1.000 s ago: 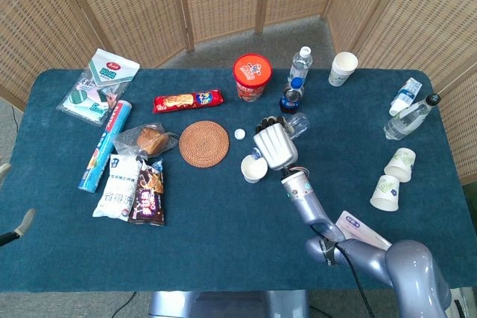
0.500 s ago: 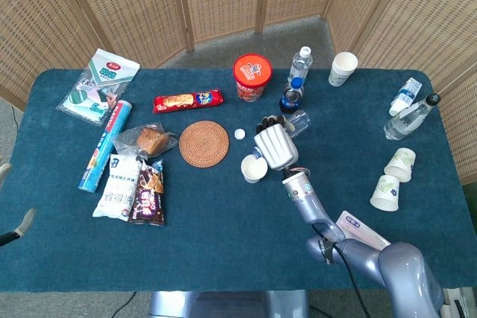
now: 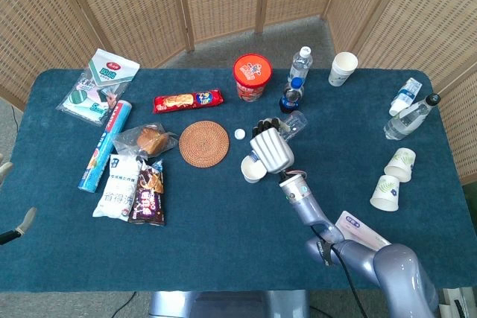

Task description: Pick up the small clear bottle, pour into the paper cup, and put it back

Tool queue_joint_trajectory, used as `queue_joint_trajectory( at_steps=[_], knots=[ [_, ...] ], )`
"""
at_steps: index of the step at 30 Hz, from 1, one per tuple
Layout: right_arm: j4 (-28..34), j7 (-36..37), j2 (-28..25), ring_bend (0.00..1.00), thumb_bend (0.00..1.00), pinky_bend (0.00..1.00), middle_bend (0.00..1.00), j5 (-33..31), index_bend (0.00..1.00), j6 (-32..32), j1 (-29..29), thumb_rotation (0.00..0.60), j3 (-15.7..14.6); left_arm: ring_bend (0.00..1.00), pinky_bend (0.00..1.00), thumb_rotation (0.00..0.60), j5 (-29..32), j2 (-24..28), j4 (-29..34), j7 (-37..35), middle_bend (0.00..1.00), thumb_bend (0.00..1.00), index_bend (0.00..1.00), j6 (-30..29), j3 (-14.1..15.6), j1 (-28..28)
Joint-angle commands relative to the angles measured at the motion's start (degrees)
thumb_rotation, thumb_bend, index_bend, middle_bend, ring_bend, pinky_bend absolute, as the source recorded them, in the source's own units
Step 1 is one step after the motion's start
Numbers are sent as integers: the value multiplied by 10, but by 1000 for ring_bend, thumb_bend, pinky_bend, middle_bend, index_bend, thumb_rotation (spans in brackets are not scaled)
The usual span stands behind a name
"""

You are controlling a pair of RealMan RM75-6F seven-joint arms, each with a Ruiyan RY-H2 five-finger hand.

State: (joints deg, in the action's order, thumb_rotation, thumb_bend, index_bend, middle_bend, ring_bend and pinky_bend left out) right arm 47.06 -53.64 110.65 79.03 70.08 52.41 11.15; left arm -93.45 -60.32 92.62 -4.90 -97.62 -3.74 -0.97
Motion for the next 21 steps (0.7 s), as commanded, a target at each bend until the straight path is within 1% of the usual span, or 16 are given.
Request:
queue_joint_trajectory(
  at_steps=[1,13,17,21],
  knots=[
    [-3,-8,3,657,261,618,609,3,597,2,0,600,0,2,44,369,1,-1,-1,-1,75,380,78,1,0,-1],
    [-20,-15,10,657,264,613,609,20,597,6,2,600,-1,2,44,369,3,-2,-4,-2,75,379,78,2,1,0],
    [-32,-17,14,658,271,591,609,27,598,13,2,600,-1,2,44,370,4,-2,-4,-2,75,380,78,4,2,0],
    [-38,-18,20,659,272,590,609,24,597,14,1,600,4,2,44,369,4,-2,-4,-2,75,380,77,3,1,0]
  ],
)
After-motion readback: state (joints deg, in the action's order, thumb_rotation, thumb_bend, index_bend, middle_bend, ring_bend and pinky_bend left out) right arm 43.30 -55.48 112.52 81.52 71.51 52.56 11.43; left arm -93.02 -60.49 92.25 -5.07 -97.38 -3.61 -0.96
